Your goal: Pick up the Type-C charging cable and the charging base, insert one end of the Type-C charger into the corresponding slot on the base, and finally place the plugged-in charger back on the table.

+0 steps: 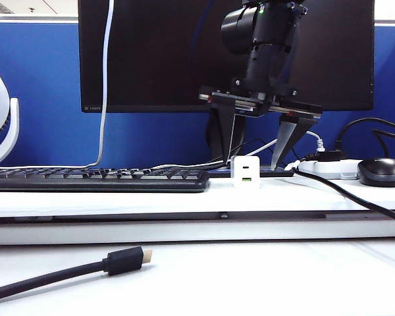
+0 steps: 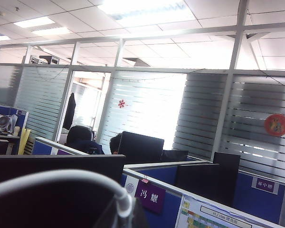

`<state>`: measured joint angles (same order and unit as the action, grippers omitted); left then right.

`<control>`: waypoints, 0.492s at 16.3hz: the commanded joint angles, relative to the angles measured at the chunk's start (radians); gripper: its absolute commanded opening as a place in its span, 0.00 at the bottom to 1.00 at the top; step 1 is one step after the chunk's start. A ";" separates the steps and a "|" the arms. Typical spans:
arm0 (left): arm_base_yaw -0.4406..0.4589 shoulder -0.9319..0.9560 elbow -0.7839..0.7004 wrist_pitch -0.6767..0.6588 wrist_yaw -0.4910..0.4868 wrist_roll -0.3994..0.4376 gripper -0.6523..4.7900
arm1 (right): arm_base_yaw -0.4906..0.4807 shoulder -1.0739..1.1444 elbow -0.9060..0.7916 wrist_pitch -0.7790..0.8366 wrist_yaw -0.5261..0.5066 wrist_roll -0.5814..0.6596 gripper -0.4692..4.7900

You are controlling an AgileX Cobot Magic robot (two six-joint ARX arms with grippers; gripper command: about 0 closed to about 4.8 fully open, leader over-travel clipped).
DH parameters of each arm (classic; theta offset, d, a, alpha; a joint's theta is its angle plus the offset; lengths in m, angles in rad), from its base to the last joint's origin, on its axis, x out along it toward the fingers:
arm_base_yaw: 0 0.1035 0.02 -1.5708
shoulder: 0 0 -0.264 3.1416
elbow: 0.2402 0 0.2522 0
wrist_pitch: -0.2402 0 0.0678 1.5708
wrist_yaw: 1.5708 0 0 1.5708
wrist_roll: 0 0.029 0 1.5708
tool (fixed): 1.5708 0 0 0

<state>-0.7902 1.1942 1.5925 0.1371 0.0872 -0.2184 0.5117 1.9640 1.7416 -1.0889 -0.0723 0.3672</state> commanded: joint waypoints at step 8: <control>-0.001 -0.005 0.003 0.006 0.003 -0.004 0.11 | 0.027 0.008 0.003 0.024 0.025 0.075 0.84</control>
<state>-0.7902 1.1942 1.5925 0.1368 0.0872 -0.2188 0.5392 1.9759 1.7416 -1.0710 -0.0475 0.4305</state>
